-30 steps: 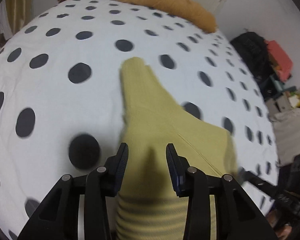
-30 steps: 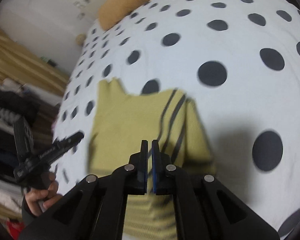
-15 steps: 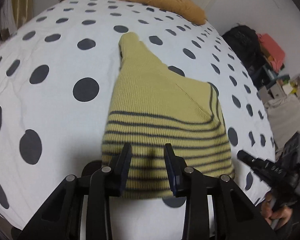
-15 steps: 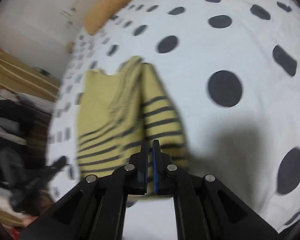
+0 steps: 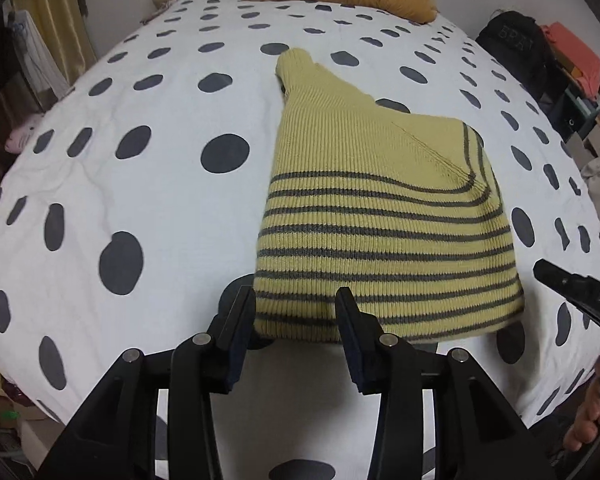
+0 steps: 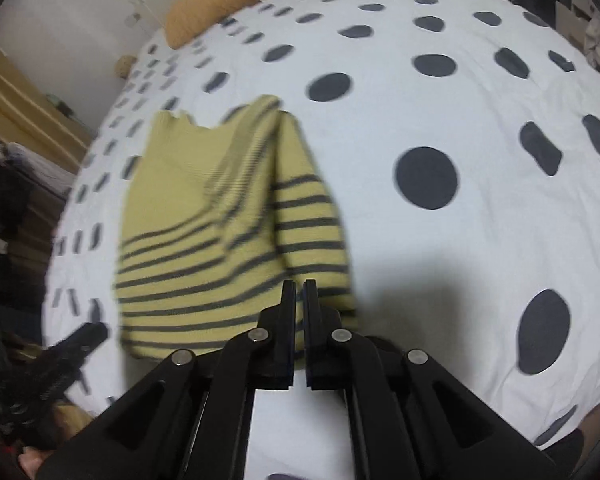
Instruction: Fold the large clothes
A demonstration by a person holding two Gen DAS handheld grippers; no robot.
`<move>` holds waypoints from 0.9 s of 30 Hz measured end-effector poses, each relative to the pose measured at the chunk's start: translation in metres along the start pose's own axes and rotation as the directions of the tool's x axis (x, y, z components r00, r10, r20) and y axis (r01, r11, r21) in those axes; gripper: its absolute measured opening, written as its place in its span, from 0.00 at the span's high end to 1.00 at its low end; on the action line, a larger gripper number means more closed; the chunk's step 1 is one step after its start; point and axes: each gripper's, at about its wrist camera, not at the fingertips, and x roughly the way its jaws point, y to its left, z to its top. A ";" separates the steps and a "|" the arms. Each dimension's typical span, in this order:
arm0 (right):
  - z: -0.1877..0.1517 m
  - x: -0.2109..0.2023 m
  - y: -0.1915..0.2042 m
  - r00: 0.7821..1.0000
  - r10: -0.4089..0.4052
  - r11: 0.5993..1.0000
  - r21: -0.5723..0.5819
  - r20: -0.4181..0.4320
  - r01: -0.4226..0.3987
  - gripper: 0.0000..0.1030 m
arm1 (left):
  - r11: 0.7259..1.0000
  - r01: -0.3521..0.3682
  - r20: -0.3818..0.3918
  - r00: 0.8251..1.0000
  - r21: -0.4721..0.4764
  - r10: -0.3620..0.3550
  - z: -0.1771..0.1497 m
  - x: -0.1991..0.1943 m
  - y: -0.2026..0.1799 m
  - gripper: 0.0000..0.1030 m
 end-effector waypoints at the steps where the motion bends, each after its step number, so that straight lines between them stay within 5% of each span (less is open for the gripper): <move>1: -0.001 -0.003 0.005 0.999 0.041 0.999 -0.002 0.002 -0.041 0.97 | 1.000 -0.006 -0.001 1.000 -0.001 0.006 -0.002 -0.004 0.000 0.59; 4: -0.012 0.007 0.027 0.993 0.104 0.994 -0.024 -0.056 -0.105 0.97 | 1.000 -0.027 -0.012 1.000 0.005 0.027 -0.008 -0.006 0.001 0.59; 5: -0.019 0.019 0.031 0.994 0.065 0.996 -0.048 -0.090 -0.070 0.97 | 0.999 -0.032 -0.012 0.999 0.007 0.032 -0.010 -0.005 0.001 0.59; 7: -0.026 0.044 0.030 0.982 -0.136 0.984 -0.132 -0.132 0.118 1.00 | 0.999 -0.038 -0.019 0.999 -0.001 0.038 -0.015 -0.007 0.004 0.59; 9: -0.025 0.061 0.016 0.969 -0.201 0.975 -0.122 -0.140 0.184 1.00 | 0.999 -0.044 -0.024 0.999 -0.019 0.043 -0.016 -0.009 0.010 0.59; 11: -0.023 0.049 0.014 0.972 -0.194 0.980 -0.059 -0.129 0.188 1.00 | 0.998 -0.066 -0.026 0.998 -0.020 0.065 -0.019 -0.013 0.015 0.53; 18: -0.034 0.000 0.067 0.968 -0.243 0.962 -0.143 -0.063 0.232 0.94 | 0.993 -0.108 -0.034 0.994 -0.044 0.107 -0.029 -0.032 0.019 0.41; 19: -0.037 -0.006 0.077 0.967 -0.249 0.959 -0.156 -0.061 0.237 0.90 | 0.992 -0.120 -0.028 0.993 -0.045 0.119 -0.030 -0.036 0.018 0.35; 21: -0.046 -0.015 0.097 0.961 -0.272 0.947 -0.193 -0.044 0.258 0.47 | 0.989 -0.143 -0.024 0.990 -0.045 0.142 -0.031 -0.046 0.015 0.31; 22: -0.048 -0.021 0.104 0.958 -0.285 0.939 -0.208 -0.030 0.273 0.37 | 0.989 -0.143 -0.018 0.990 -0.046 0.142 -0.032 -0.051 0.014 0.31; 27: -0.063 -0.051 0.132 0.937 -0.346 0.897 -0.276 0.045 0.344 0.28 | 0.987 -0.151 -0.029 0.988 -0.048 0.150 -0.038 -0.068 0.008 0.23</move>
